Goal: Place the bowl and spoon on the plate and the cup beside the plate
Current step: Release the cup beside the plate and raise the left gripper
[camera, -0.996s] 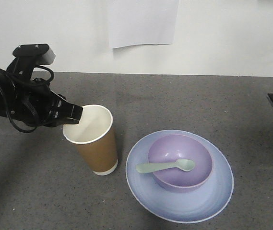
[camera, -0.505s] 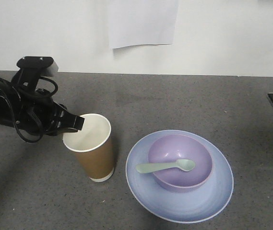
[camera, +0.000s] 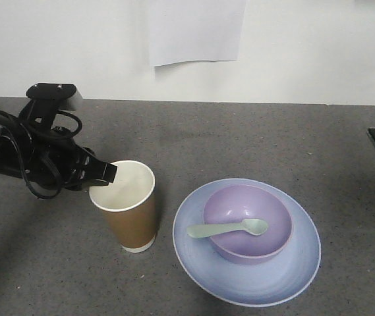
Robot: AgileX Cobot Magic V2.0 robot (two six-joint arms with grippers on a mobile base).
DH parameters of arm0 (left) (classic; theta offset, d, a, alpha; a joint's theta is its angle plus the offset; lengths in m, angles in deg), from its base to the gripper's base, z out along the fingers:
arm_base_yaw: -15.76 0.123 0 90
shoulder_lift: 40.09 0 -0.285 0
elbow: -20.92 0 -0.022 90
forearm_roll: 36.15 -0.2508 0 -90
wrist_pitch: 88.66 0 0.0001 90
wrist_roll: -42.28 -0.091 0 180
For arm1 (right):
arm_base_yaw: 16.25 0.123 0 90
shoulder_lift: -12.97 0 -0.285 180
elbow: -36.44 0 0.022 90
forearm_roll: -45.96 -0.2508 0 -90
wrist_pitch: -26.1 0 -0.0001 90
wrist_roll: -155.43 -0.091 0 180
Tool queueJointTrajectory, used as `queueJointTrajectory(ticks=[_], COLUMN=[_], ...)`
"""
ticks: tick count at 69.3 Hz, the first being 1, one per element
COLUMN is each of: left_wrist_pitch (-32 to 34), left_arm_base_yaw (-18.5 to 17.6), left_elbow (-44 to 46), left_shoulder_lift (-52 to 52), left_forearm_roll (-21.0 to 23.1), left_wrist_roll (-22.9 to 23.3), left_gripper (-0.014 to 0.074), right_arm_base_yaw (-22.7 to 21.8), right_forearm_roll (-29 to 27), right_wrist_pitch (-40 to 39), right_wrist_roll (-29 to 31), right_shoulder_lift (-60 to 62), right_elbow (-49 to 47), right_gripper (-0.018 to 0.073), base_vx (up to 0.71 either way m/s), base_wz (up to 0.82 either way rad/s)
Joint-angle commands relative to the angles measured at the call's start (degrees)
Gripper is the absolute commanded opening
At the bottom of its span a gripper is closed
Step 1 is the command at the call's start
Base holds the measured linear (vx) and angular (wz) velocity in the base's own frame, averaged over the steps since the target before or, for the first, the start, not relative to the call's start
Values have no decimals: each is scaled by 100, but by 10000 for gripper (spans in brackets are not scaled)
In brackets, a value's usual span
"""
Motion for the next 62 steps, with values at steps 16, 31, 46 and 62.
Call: queueJointTrajectory(ticks=[16, 31, 46, 62], left_wrist_pitch=[413, 560, 654, 625], left_arm_base_yaw=[-21, -21, -21, -21], left_elbow=[144, 144, 144, 144], left_shoulder_lift=[374, 777, 1500, 2288], left_forearm_roll=[244, 142, -699, -2623], left_wrist_roll=[-21, -21, 206, 1490], left_gripper=[442, 553, 552, 532], right_arm_base_yaw=[-18, -18, -18, -18], right_forearm_roll=[12, 12, 0, 0], right_wrist_pitch=[-360, -360, -359, -359], right_wrist_roll=[0, 0, 0, 0], right_shoulder_lift=[30, 30, 30, 30], right_elbow=[-160, -160, -160, -160], right_gripper=[465, 465, 465, 465], base_vx=[0, 0, 0, 0], base_wz=[0, 0, 0, 0])
